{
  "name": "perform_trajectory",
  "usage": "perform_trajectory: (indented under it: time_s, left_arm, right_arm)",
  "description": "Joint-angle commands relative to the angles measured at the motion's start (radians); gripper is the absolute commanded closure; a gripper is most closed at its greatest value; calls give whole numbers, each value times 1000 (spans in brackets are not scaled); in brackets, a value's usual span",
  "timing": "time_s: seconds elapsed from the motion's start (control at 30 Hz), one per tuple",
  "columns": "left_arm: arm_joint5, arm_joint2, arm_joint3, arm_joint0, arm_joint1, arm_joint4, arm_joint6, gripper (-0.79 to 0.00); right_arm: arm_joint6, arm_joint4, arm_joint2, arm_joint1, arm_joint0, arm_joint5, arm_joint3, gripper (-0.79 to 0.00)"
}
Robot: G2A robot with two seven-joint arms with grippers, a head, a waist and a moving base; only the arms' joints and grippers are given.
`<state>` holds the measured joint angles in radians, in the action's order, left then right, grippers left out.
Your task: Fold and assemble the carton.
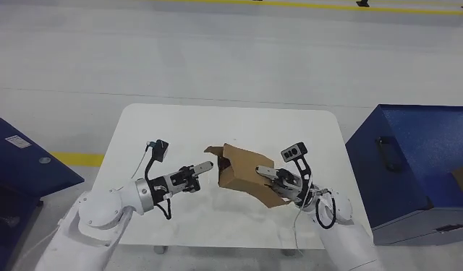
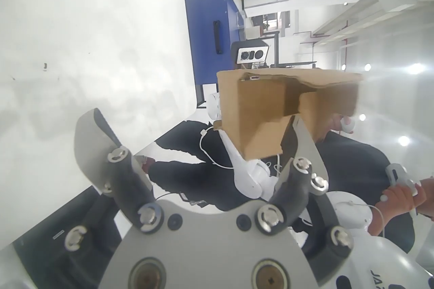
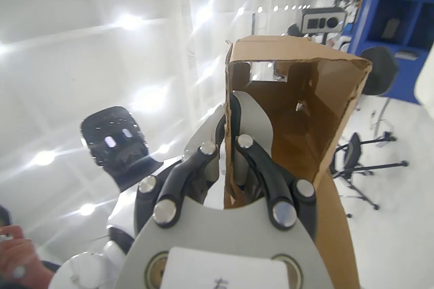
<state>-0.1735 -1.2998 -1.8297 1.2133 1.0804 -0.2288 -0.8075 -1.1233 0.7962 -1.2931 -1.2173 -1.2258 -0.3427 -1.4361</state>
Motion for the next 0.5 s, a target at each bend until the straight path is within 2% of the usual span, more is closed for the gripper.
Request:
perform_trajectory:
  time_s: [0.0,0.27,0.47]
  left_arm:
    - [9,-15,-10,6,0,-28,8,-785]
    - [42,-9,-116,44,-3,45,59,-785]
    - [12,29,-135,35,-2,147,117,-785]
  right_arm:
    - [34,-61,-3,1,-5,-34,-10,0]
    - [116,-237,11,3,-8,-107,-34,0]
    - [109,-238,37,1,-6,-102,-36,0]
